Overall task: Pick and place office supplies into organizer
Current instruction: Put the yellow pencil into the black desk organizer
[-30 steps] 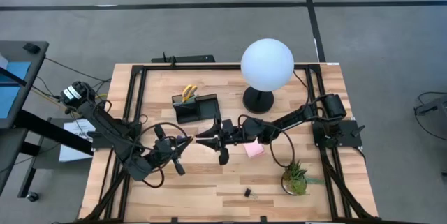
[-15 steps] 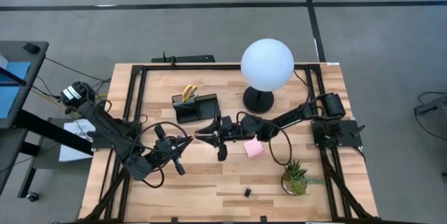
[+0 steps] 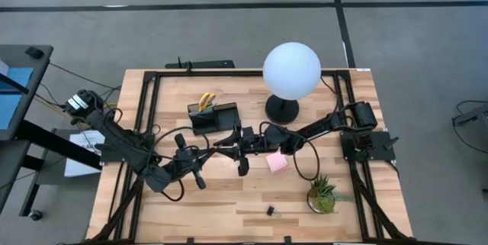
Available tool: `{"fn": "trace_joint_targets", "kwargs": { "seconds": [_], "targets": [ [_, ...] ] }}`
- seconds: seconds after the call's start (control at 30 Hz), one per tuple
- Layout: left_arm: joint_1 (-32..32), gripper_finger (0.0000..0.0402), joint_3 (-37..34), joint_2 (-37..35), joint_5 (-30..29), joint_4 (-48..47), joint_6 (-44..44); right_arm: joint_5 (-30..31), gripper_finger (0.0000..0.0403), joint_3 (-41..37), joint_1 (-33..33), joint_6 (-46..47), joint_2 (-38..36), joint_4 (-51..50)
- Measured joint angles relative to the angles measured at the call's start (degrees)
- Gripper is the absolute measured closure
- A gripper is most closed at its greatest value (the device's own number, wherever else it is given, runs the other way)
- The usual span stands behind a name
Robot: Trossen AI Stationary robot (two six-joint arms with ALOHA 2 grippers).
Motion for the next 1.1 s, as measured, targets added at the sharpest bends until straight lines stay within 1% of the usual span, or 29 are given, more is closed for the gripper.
{"fn": "trace_joint_targets", "kwargs": {
  "seconds": [0.13,0.33,0.53,0.63,0.8,0.9,1.1],
  "targets": [
    [0.04,0.0399,0.00,0.00,0.00,0.01,0.01,0.00,0.0337,0.00,-0.02,-0.23,0.00,-0.02],
    [0.27,0.0399,0.00,0.00,0.14,0.66,2.28,-0.20,0.0388,0.00,-0.01,-0.18,0.00,0.16],
    [0.39,0.0399,0.00,0.00,0.11,0.92,2.64,0.13,0.0377,0.00,-0.01,-0.21,0.00,0.35],
    [0.39,0.0399,0.00,0.00,0.05,0.98,2.67,0.10,0.0391,0.00,-0.09,-0.22,0.00,0.44],
    [0.50,0.0399,0.00,0.00,-0.69,0.97,2.69,0.95,0.0387,0.00,-0.37,-0.72,0.00,0.46],
    [0.55,0.0395,0.00,0.00,-1.20,0.98,2.73,1.20,0.0392,0.04,-0.39,-1.14,0.00,0.86],
    [1.87,0.0394,0.00,0.00,-1.50,1.01,3.87,2.66,0.0392,0.02,-0.48,-1.98,0.00,1.27]
  ]
}}
